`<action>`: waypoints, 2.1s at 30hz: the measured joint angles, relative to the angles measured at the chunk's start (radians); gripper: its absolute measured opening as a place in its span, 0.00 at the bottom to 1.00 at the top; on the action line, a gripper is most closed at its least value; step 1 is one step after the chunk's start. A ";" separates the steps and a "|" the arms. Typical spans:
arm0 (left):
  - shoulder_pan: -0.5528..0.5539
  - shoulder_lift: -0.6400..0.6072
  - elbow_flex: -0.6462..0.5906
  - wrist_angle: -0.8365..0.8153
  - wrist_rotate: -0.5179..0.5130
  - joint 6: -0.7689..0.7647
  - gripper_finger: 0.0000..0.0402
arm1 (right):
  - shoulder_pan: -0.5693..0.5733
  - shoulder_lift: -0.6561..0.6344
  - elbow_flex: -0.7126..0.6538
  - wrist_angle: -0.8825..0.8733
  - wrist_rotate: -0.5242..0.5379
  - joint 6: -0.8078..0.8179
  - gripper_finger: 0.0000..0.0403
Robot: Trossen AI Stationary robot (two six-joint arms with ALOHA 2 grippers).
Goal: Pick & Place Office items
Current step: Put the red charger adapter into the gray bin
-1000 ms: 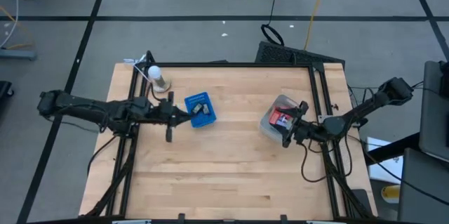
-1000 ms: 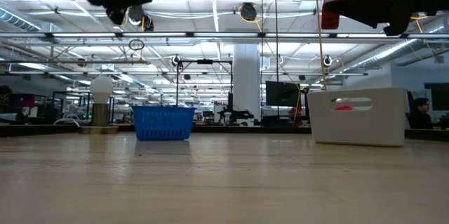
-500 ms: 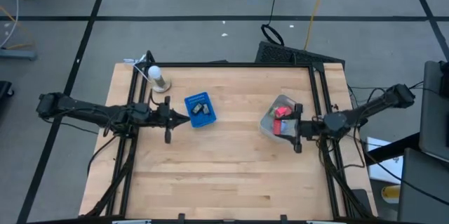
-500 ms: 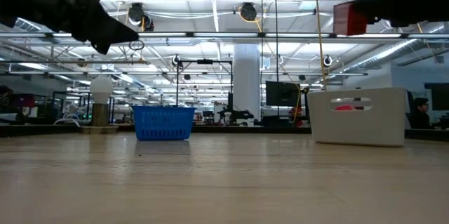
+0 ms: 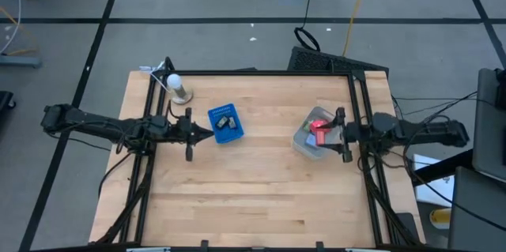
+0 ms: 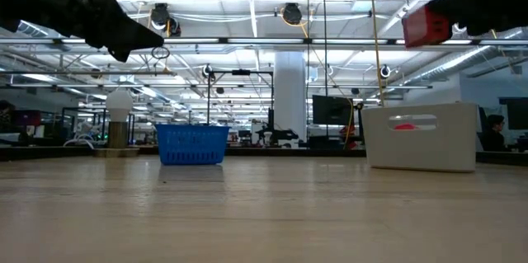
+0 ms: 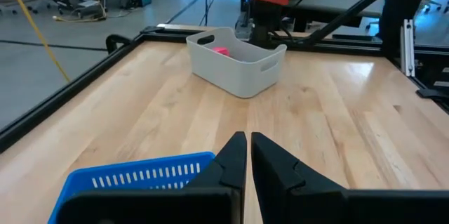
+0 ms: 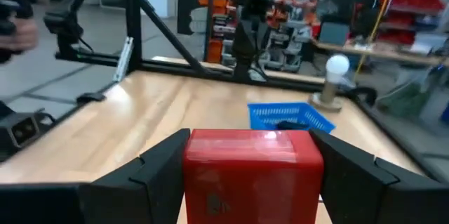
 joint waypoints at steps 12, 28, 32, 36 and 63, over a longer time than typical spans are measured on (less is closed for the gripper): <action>0.000 0.000 0.000 -0.033 0.000 -0.014 0.06 | -0.127 -0.078 0.000 -0.070 -0.073 0.029 0.62; 0.000 0.000 0.000 -0.055 0.000 -0.023 0.06 | -0.146 -0.235 0.000 -0.142 -0.044 0.058 0.62; 0.000 0.000 0.000 -0.055 0.000 -0.023 0.06 | -0.146 -0.235 0.000 -0.136 -0.042 0.059 0.62; 0.000 0.000 0.000 -0.054 0.000 -0.016 0.06 | -0.146 -0.220 0.013 -0.121 0.084 0.059 0.62; 0.000 0.000 0.000 -0.053 0.007 -0.032 0.06 | -0.147 0.646 0.354 -0.579 0.212 0.422 0.62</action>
